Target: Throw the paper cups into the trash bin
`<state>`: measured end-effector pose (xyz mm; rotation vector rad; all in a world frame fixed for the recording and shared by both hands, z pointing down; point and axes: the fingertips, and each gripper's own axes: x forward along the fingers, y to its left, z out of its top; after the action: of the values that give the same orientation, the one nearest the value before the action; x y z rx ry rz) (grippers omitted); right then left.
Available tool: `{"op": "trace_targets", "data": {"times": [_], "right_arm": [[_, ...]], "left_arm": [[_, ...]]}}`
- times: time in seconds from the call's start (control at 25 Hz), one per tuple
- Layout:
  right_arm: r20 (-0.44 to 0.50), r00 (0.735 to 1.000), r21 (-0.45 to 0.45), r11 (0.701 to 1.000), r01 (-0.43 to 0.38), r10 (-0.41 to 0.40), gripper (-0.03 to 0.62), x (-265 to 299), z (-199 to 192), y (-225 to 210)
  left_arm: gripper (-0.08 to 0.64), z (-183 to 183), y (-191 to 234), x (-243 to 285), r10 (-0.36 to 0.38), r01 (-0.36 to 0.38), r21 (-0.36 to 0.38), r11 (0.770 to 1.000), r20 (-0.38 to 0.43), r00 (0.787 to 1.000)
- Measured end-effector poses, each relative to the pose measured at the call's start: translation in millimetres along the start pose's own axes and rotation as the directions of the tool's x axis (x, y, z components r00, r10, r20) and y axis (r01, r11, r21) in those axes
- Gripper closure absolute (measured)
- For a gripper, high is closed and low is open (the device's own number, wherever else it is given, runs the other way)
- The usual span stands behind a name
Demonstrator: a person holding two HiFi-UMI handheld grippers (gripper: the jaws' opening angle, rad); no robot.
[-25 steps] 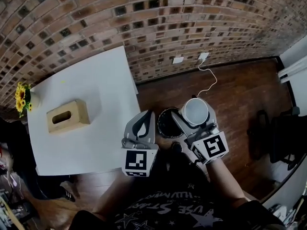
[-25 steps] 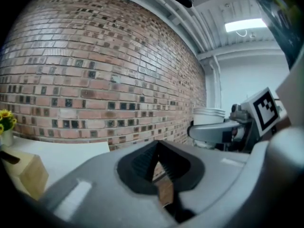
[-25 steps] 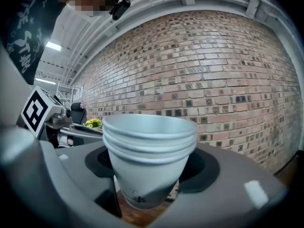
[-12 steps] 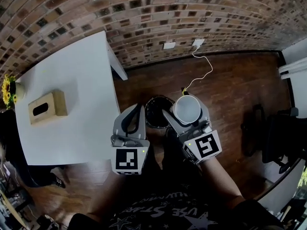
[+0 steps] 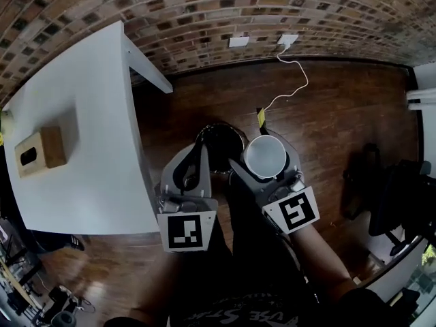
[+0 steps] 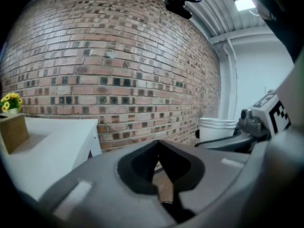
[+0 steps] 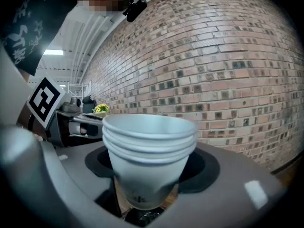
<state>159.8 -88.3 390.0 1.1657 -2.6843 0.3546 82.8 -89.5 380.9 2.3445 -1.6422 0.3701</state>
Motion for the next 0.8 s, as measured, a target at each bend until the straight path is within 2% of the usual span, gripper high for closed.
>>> {"op": "trace_targets", "data": {"times": [0.16, 0.32, 0.44, 0.6, 0.8], "right_arm": [[-0.031, 0.999, -0.002, 0.999, -0.044, 0.044, 0.249, 25.9, -38.3, 4.3], [-0.075, 0.994, 0.009, 0.997, -0.08, 0.08, 0.249, 47.1, -79.3, 12.2], [-0.097, 0.991, -0.001, 0.996, -0.091, 0.091, 0.249, 62.1, -102.9, 14.5], [-0.108, 0.992, 0.0, 0.998, -0.071, 0.07, 0.249, 70.0, -130.2, 9.7], [-0.156, 0.987, 0.021, 0.999, -0.045, 0.048, 0.249, 76.6, -171.4, 3.0]], "left_arm": [[0.555, -41.2, 2.4, 17.7, -0.022, 0.025, 0.061, 0.998, -0.051, 0.998], [0.555, -78.3, 12.4, 27.8, -0.003, 0.008, 0.046, 0.999, -0.098, 0.995], [0.555, -92.6, 22.9, 35.9, 0.019, -0.013, 0.058, 0.998, -0.104, 0.994], [0.555, -118.8, 30.1, 44.9, 0.036, -0.034, 0.026, 0.999, -0.117, 0.992], [0.555, -162.9, 36.4, 51.4, 0.039, -0.042, -0.012, 0.999, -0.18, 0.983]]}}
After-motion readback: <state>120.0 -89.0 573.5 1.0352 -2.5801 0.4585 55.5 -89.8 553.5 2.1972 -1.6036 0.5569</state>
